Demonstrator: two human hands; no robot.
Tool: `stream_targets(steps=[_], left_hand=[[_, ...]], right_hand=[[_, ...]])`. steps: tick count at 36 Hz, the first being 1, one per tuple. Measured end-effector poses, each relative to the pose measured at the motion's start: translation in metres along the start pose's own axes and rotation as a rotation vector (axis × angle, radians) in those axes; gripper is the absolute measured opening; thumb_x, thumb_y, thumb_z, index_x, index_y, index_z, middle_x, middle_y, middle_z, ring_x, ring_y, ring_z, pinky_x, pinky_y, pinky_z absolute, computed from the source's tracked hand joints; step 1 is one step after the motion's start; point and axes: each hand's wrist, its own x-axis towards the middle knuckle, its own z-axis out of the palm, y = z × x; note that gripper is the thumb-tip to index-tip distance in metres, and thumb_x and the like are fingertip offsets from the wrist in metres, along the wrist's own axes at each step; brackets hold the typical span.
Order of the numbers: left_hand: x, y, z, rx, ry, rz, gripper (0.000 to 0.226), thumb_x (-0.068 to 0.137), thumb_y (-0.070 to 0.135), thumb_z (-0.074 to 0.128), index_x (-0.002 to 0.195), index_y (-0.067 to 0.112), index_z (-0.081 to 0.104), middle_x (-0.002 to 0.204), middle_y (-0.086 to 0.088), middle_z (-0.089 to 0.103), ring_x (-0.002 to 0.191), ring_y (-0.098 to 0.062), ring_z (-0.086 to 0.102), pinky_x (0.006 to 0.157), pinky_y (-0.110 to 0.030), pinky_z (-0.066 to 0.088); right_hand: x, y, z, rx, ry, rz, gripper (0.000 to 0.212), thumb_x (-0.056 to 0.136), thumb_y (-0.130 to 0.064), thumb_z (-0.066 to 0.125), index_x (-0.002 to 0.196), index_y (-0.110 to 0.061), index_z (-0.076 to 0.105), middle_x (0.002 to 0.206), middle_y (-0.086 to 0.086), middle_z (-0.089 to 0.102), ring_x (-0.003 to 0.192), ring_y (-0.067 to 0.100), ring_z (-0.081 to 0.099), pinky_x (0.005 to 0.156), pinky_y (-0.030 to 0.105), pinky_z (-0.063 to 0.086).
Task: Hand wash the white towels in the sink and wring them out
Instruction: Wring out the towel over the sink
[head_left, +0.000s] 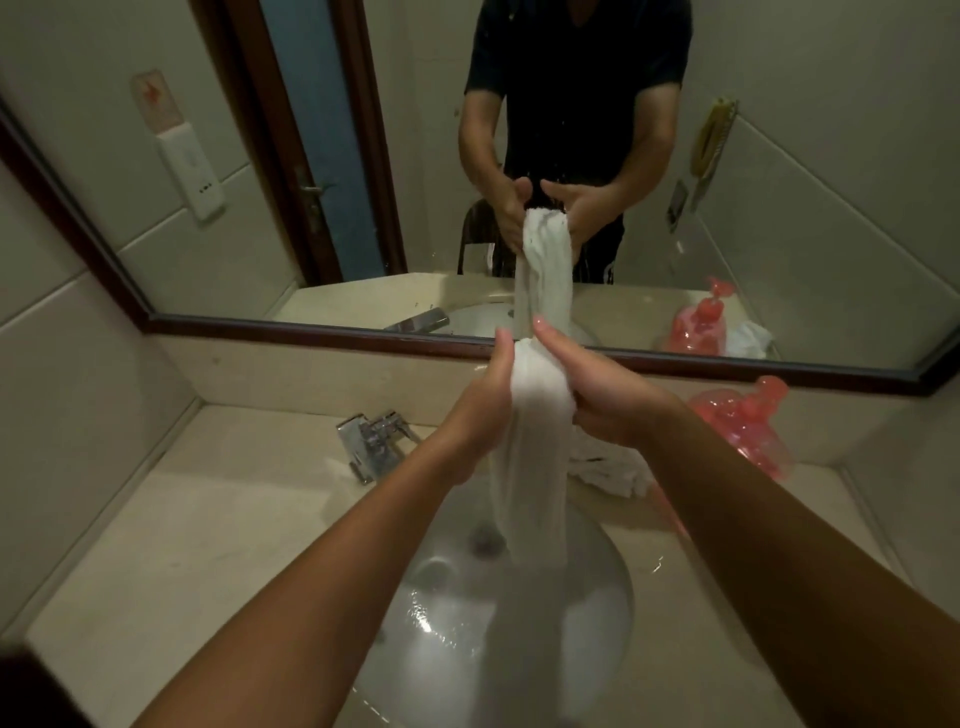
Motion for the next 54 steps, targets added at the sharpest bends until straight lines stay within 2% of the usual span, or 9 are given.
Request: stream_targets(steps=[9,13,18,22,29,35,40,45,54], left_hand=[[-0.005,0.011,0.003,-0.264,0.044,-0.021,0.069,0.111,0.059,0.023,0.115,0.012,0.073,0.112,-0.012,0.080,0.107,-0.025,0.076,0.094,-0.038,0.058],[-0.005,0.017,0.002,0.075,0.088,0.052,0.069,0.110,0.062,0.028,0.128,0.010,0.071,0.123,-0.006,0.074,0.113,-0.022,0.069,0.100,-0.039,0.052],[-0.012,0.011,-0.005,0.588,0.327,0.402,0.063,0.107,0.063,0.026,0.086,0.017,0.064,0.088,0.001,0.064,0.081,-0.018,0.062,0.067,-0.036,0.044],[-0.011,-0.011,-0.005,0.337,0.343,0.420,0.077,0.080,0.088,0.034,0.120,0.023,0.042,0.116,0.000,0.052,0.104,-0.022,0.062,0.083,-0.047,0.062],[-0.004,-0.014,0.013,-0.066,0.326,0.556,0.150,0.049,0.110,0.050,0.158,0.016,0.009,0.134,0.017,0.043,0.113,0.013,0.058,0.085,-0.012,0.053],[0.001,-0.002,0.021,-0.103,0.397,0.397,0.049,0.090,0.074,0.036,0.106,0.033,0.058,0.101,0.006,0.068,0.092,-0.009,0.071,0.068,-0.014,0.054],[0.012,0.003,0.019,-0.074,0.388,0.403,0.069,0.103,0.069,0.025,0.089,0.019,0.070,0.087,-0.007,0.075,0.079,-0.010,0.076,0.067,-0.025,0.062],[0.019,0.028,0.023,-0.023,0.337,0.254,0.067,0.108,0.066,0.017,0.086,0.023,0.064,0.091,-0.003,0.071,0.084,-0.012,0.069,0.072,-0.029,0.055],[0.019,0.032,0.003,-0.019,0.211,0.232,0.085,0.096,0.080,0.016,0.096,0.020,0.075,0.093,-0.005,0.078,0.089,-0.019,0.074,0.086,-0.036,0.057]], right_hand=[[-0.021,0.018,-0.004,0.172,-0.064,-0.112,0.056,0.111,-0.053,0.045,0.145,-0.011,0.060,0.140,0.014,0.070,0.133,0.030,0.065,0.118,0.049,0.046],[-0.025,0.029,-0.006,-0.168,0.134,-0.144,0.054,0.097,-0.055,0.072,0.129,-0.011,0.074,0.117,0.010,0.080,0.112,0.029,0.076,0.105,0.057,0.057],[-0.032,0.021,0.005,-0.253,0.289,-0.322,0.028,0.104,-0.039,0.069,0.102,-0.014,0.083,0.094,0.005,0.083,0.088,0.018,0.079,0.071,0.033,0.058],[-0.035,0.006,0.019,-0.202,0.241,-0.358,0.038,0.106,-0.046,0.062,0.114,-0.013,0.079,0.103,0.009,0.082,0.097,0.026,0.080,0.080,0.040,0.062],[-0.034,-0.015,0.021,-0.207,0.168,-0.378,0.037,0.110,-0.040,0.056,0.127,-0.012,0.073,0.115,0.012,0.079,0.107,0.031,0.077,0.097,0.055,0.061],[-0.030,-0.009,0.015,-0.304,0.396,-0.405,0.033,0.100,-0.042,0.073,0.113,-0.013,0.080,0.095,0.004,0.081,0.088,0.021,0.079,0.075,0.039,0.063],[-0.023,0.013,0.006,-0.339,0.683,-0.459,0.052,0.082,-0.062,0.081,0.085,-0.014,0.062,0.079,0.002,0.064,0.067,0.016,0.057,0.064,0.036,0.051],[-0.020,0.039,0.012,-0.088,0.354,-0.349,0.077,0.084,-0.062,0.070,0.144,-0.015,0.056,0.128,0.003,0.072,0.110,0.014,0.073,0.083,0.028,0.062],[-0.014,0.034,0.021,0.035,0.491,-0.354,0.057,0.098,-0.056,0.063,0.140,-0.017,0.062,0.123,0.003,0.076,0.113,0.021,0.075,0.097,0.045,0.062]])
